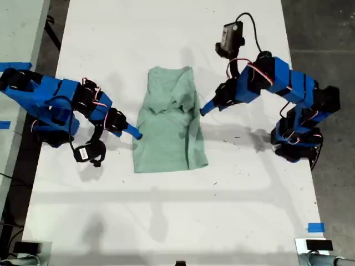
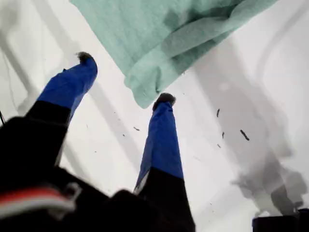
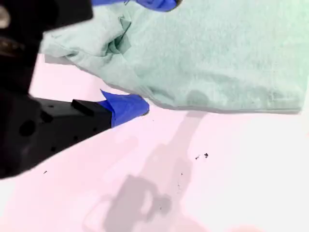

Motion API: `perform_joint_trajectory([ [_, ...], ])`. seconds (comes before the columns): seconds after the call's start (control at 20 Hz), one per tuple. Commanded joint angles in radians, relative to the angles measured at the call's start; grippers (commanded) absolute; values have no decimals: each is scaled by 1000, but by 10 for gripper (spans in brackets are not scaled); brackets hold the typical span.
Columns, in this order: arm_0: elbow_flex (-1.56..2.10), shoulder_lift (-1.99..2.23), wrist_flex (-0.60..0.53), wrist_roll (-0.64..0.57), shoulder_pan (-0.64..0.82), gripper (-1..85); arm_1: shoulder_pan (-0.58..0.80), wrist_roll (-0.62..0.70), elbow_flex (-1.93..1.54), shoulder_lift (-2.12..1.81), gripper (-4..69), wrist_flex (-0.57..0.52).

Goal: Fold tshirt

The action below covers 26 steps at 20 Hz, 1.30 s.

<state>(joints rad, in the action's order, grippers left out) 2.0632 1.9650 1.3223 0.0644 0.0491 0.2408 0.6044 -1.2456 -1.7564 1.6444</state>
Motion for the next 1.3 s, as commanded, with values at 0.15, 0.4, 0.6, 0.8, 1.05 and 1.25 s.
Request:
perform_joint_trajectory([
  [0.15,-92,-199,-92,60,-112,299,14,9,-71,-101,251,-9],
  [0.4,-204,-456,-175,61,-130,272,9,6,-120,-104,238,-20],
  [0.6,-342,-615,-51,91,-117,0,-2,-5,-186,-127,232,-54],
  [0.8,-342,-423,35,66,-37,0,-5,-23,-282,-178,230,-95],
  [1.05,-341,-35,146,28,51,0,3,-23,-367,-232,222,-150],
  [1.25,-347,38,155,21,74,0,3,-15,-371,-232,220,-163],
])
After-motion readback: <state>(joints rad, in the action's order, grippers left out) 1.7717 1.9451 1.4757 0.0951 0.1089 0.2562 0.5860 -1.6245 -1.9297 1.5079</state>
